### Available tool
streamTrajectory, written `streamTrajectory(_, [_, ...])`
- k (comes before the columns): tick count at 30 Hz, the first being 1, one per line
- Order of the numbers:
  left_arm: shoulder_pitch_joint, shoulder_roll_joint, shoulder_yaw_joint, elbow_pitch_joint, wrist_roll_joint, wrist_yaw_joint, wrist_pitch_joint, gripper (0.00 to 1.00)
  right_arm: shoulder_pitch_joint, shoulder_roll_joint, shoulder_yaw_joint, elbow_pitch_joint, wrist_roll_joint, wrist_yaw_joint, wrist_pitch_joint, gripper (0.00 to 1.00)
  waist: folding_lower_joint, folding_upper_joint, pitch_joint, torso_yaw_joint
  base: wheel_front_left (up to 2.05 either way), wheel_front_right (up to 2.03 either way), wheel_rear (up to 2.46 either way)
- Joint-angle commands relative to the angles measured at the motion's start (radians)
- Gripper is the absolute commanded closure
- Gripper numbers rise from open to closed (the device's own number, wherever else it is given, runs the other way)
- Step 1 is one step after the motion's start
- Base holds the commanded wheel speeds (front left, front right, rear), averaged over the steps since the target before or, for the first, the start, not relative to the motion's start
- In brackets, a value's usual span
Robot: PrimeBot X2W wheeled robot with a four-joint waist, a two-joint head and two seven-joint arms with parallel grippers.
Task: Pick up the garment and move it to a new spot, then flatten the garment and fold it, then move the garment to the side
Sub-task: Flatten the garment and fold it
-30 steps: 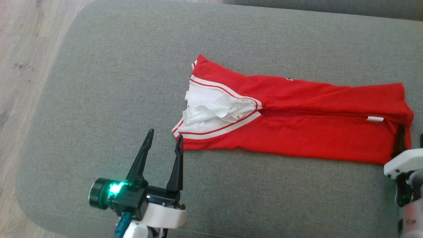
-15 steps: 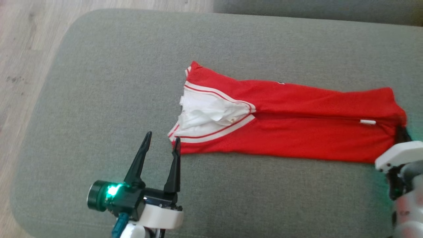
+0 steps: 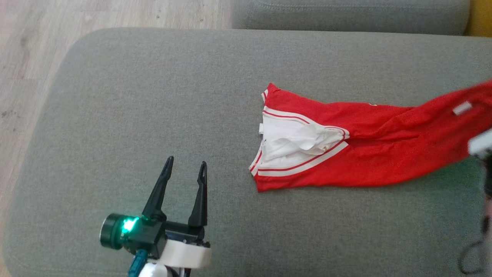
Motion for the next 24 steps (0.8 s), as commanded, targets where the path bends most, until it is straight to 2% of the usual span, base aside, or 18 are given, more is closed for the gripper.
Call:
streamTrajectory(1, [-0.004,-0.008,0.041,-0.023,0.01,-0.009,-0.006,0.0,-0.029,0.027,0.062,-0.119,0.03,0.007,0.027,1.0,0.0,-0.0001,-0.01,-0.004,0.0,0.0,0.0])
streamTrajectory(6, [-0.007,-0.016,0.042,-0.015,0.016,-0.022,-0.006,0.0,0.021,0.147,0.18,-0.349,0.054,0.007,0.114,1.0,0.0,-0.0001,-0.021,0.011,0.0,0.0,0.0])
streamTrajectory(10, [-0.012,-0.023,0.042,-0.012,0.017,-0.032,-0.006,0.0,0.038,0.189,0.286,-0.43,0.066,0.007,0.159,1.0,0.0,-0.0001,-0.018,0.044,0.0,0.0,0.0])
streamTrajectory(14, [-0.017,-0.028,0.042,-0.005,0.016,-0.038,-0.006,0.0,0.053,0.2,0.404,-0.42,0.08,0.007,0.164,1.0,0.0,-0.0001,-0.009,0.082,0.0,0.0,0.0])
streamTrajectory(20, [-0.03,-0.034,0.04,0.0,0.012,-0.043,-0.006,0.0,0.049,0.201,0.589,-0.311,0.157,0.007,0.116,1.0,0.0,-0.0001,0.014,0.137,0.0,0.0,0.0])
streamTrajectory(22, [-0.032,-0.034,0.04,0.001,0.01,-0.044,-0.006,0.0,0.046,0.201,0.615,-0.292,0.171,0.007,0.109,1.0,0.0,-0.0001,0.018,0.142,0.0,0.0,0.0])
streamTrajectory(23, [-0.034,-0.035,0.04,0.002,0.009,-0.044,-0.006,0.0,0.043,0.201,0.637,-0.274,0.183,0.007,0.099,0.86,0.0,-0.0001,0.021,0.146,0.0,0.0,0.0])
streamTrajectory(24, [-0.036,-0.035,0.041,0.003,0.008,-0.043,-0.006,0.0,0.041,0.201,0.66,-0.261,0.196,0.007,0.089,0.04,0.0,-0.0001,0.024,0.149,0.0,0.0,0.0])
